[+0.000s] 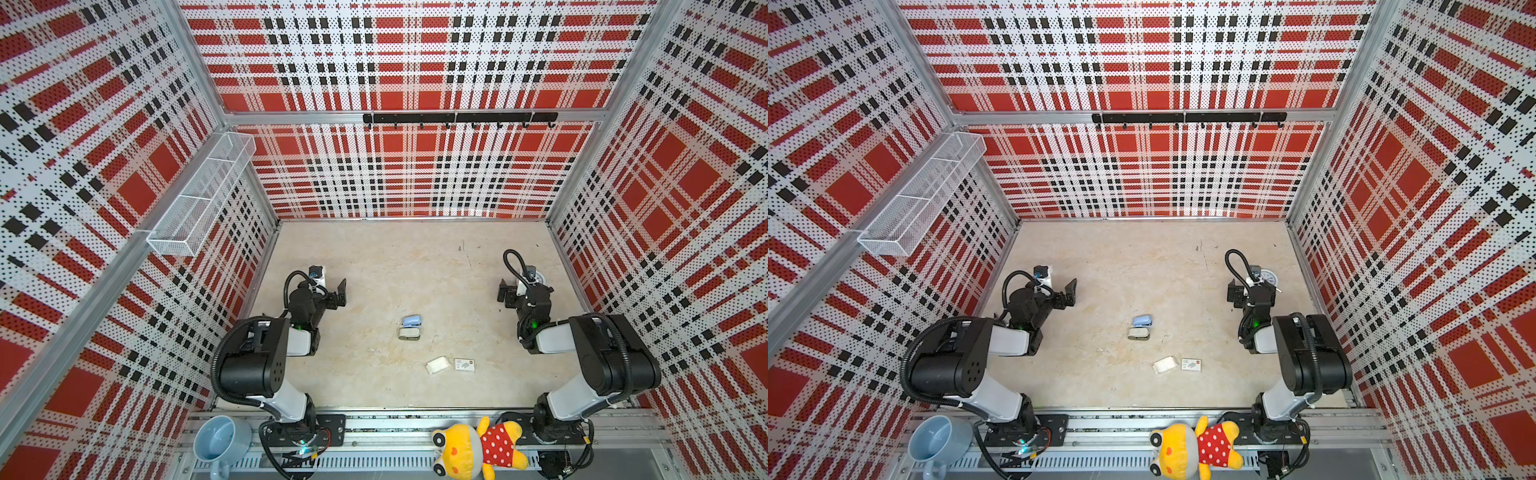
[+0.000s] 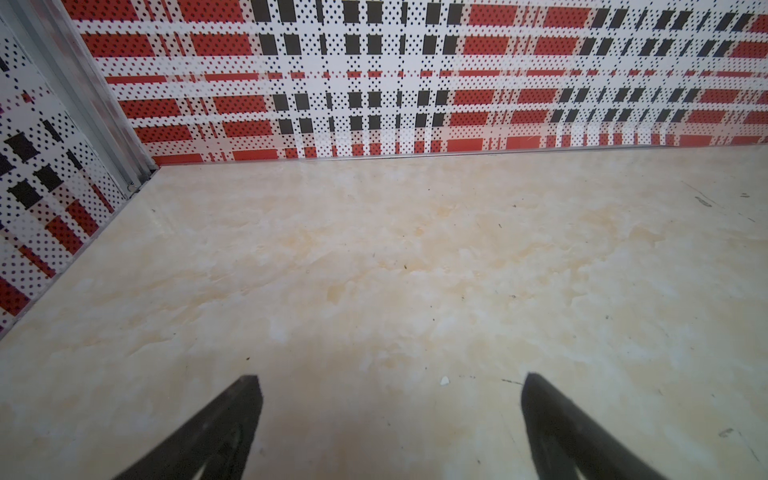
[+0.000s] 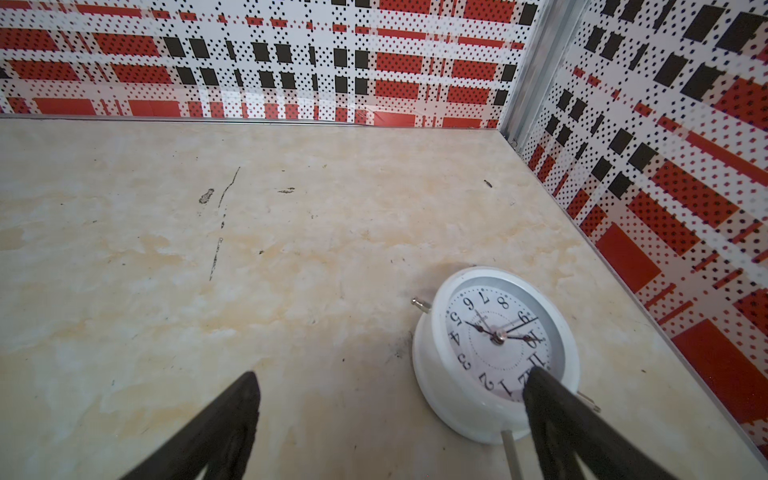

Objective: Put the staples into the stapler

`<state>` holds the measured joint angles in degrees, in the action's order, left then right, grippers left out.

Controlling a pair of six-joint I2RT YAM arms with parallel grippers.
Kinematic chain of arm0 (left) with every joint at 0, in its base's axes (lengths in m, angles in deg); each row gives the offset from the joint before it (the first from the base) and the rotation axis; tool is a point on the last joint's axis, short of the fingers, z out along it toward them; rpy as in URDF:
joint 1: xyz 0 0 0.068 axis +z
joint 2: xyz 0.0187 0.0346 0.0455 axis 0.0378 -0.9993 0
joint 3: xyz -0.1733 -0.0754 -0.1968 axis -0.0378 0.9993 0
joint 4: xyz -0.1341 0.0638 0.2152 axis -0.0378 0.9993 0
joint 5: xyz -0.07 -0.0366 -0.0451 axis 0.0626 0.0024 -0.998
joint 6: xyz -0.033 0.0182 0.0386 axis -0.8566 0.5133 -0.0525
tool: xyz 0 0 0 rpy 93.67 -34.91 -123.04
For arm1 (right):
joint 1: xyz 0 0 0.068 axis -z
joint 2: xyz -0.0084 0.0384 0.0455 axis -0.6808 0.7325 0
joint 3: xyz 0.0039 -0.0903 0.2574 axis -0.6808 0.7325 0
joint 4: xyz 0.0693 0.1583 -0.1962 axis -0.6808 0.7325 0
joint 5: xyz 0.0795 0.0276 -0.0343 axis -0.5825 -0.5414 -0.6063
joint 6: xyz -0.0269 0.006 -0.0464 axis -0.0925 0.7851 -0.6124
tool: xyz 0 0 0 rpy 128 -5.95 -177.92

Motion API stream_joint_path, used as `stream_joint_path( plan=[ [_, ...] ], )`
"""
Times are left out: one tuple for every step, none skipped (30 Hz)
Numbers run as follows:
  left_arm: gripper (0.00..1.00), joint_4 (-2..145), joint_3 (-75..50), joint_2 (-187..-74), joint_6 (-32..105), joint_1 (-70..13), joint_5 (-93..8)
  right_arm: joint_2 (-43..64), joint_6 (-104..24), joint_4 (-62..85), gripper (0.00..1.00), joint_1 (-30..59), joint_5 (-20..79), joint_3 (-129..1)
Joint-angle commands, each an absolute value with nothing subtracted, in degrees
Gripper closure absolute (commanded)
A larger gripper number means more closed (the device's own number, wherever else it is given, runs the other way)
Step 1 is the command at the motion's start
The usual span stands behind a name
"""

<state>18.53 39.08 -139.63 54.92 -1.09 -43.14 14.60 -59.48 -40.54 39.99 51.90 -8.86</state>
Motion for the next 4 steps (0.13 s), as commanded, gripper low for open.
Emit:
stream_joint_path(
  plan=[
    [0.01,18.17,38.31,-138.75,55.18,-1.39,-42.85,14.2,-59.37,-41.69,0.0,39.92,51.85,-10.41],
    [0.01,18.15,38.35,-138.71,55.18,-1.45,-42.86,14.09,-59.37,-42.03,0.0,39.93,51.85,-10.19],
    [0.0,18.15,38.31,-138.69,55.18,-1.38,-42.86,13.98,-59.49,-42.52,0.0,39.92,51.85,-9.95],
    [0.01,18.17,38.33,-138.72,55.14,-1.38,-42.81,13.96,-59.47,-42.73,0.0,40.05,51.86,-9.8]
  ],
)
